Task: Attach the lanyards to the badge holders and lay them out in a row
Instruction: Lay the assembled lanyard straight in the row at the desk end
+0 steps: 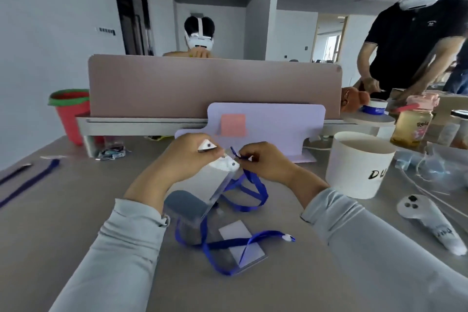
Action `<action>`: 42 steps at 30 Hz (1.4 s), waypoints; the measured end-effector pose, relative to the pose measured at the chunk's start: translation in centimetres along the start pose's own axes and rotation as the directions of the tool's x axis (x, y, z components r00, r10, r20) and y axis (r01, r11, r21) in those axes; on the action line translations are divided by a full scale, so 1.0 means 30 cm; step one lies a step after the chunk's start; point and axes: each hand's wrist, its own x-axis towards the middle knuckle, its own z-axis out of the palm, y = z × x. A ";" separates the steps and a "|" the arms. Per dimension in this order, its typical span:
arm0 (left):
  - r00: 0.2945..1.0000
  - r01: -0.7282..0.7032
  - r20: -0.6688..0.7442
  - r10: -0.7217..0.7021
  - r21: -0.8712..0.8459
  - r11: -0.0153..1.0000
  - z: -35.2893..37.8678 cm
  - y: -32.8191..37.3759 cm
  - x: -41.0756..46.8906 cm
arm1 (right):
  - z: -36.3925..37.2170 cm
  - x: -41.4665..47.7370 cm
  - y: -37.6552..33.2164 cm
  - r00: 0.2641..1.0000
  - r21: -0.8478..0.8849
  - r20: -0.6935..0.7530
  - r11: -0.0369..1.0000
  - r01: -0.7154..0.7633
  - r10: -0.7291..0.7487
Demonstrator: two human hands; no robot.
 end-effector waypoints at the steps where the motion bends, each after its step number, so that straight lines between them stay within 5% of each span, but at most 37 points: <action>1: 0.999 0.025 -0.032 -0.024 0.023 0.999 -0.035 -0.022 -0.022 | 0.024 0.027 -0.026 1.000 -0.016 -0.024 1.000 -0.003 0.003; 5: 0.985 0.103 -0.139 -0.099 0.018 0.995 -0.194 -0.116 -0.117 | 0.084 0.143 -0.140 0.986 0.013 -0.166 1.000 -0.021 0.023; 11: 0.929 0.247 -0.290 -0.230 0.020 0.969 -0.383 -0.255 -0.305 | 0.199 0.311 -0.409 0.932 0.062 -0.331 0.982 0.179 -0.149; 15: 0.889 0.368 -0.323 -0.325 0.082 0.926 -0.486 -0.347 -0.449 | 0.322 0.423 -0.592 0.955 0.291 -0.273 0.936 0.199 -0.118; 19: 0.848 0.455 -0.337 -0.410 0.064 0.888 -0.570 -0.432 -0.594 | 0.436 0.486 -0.762 0.980 0.692 -0.197 0.707 0.146 -0.009; 29: 0.804 0.595 -0.152 -0.575 0.181 0.783 -0.602 -0.584 -0.753 | 0.698 0.495 -0.908 0.991 0.768 -0.055 0.630 0.120 -0.121; 34: 0.750 0.654 -0.076 -0.657 0.236 0.719 -0.604 -0.617 -0.790 | 0.744 0.481 -0.901 0.989 0.732 -0.007 0.673 0.106 -0.148; 38: 0.742 0.665 -0.130 -0.658 0.268 0.697 -0.603 -0.632 -0.785 | 0.793 0.446 -0.894 0.984 0.740 0.065 0.669 0.065 -0.168; 42: 0.785 0.596 -0.254 -0.564 0.066 0.800 -0.589 -0.608 -0.690 | 0.819 0.414 -0.869 0.980 0.749 0.104 0.661 0.036 -0.170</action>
